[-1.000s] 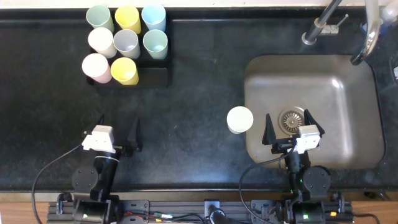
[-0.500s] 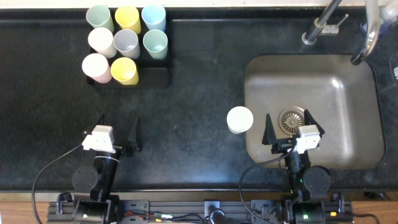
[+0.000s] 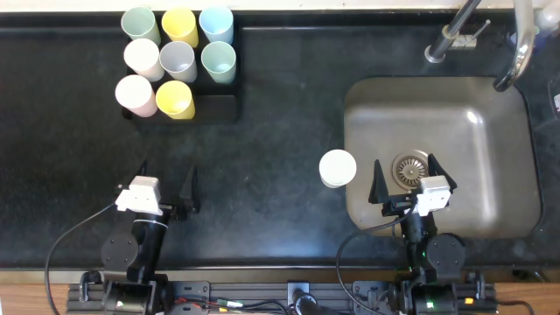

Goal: Store Cups

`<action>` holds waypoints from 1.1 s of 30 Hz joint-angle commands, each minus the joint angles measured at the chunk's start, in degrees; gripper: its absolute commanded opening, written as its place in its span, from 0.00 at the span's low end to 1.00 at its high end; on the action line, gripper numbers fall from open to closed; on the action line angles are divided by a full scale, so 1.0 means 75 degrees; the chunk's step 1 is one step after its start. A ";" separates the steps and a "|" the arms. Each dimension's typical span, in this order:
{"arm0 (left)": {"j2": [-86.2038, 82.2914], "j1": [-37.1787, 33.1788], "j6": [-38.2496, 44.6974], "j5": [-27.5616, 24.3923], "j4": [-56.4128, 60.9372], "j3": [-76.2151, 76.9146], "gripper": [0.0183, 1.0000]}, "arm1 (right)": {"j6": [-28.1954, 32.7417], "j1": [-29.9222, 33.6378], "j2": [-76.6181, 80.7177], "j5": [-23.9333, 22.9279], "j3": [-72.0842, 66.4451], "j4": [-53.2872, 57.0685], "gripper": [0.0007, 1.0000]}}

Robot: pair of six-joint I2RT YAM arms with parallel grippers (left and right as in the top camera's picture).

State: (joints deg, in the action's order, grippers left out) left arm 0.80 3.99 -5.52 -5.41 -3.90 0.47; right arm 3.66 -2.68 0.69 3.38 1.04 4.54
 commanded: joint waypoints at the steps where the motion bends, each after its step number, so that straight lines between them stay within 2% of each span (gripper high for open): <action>1: -0.0041 -0.0082 0.0137 -0.0131 -0.0041 0.0000 1.00 | 0.0026 -0.0047 0.1186 -0.0061 0.0711 0.0000 1.00; 3: -0.0041 -0.0082 0.0137 -0.0131 -0.0041 0.0000 1.00 | 0.0026 -0.0047 0.2157 -0.0058 0.1667 0.0297 1.00; 6: -0.0041 -0.0082 0.0137 -0.0131 -0.0041 0.0000 1.00 | -0.0152 -0.0050 0.4179 0.0032 0.4310 0.1865 1.00; 8: -0.0041 -0.0082 0.0137 -0.0131 -0.0041 0.0000 1.00 | -0.0519 -0.0047 0.5324 0.0023 0.6137 0.3654 1.00; 9: -0.0041 -0.0082 0.0137 -0.0131 -0.0041 0.0000 1.00 | -0.0516 -0.0047 0.5616 0.0017 0.6601 0.4179 1.00; 11: -0.0041 -0.0082 0.0137 -0.0131 -0.0038 0.0000 1.00 | -0.0507 -0.0050 0.7181 0.0029 0.8766 0.6251 1.00; 14: -0.0041 -0.0082 0.0137 -0.0131 -0.0041 0.0000 1.00 | 0.0125 -0.0181 0.8518 0.0274 1.0048 0.7749 1.00; 18: -0.0041 -0.0082 0.0137 -0.0131 -0.0038 0.0000 1.00 | 0.0315 -0.0513 0.9958 0.0504 1.0888 0.9136 1.00; 24: -0.0041 -0.0082 0.0137 -0.0131 -0.0041 0.0000 1.00 | 0.0195 -0.0755 1.1389 0.0659 1.1033 1.0538 1.00; 33: -0.0041 -0.0082 0.0137 -0.0131 -0.0041 0.0000 1.00 | 0.0015 -0.1201 1.2260 0.0530 1.1022 1.0879 1.00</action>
State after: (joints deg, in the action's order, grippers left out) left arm 0.80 3.99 -5.52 -5.63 -3.95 0.49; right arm 4.27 -10.68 91.35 7.42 81.97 86.06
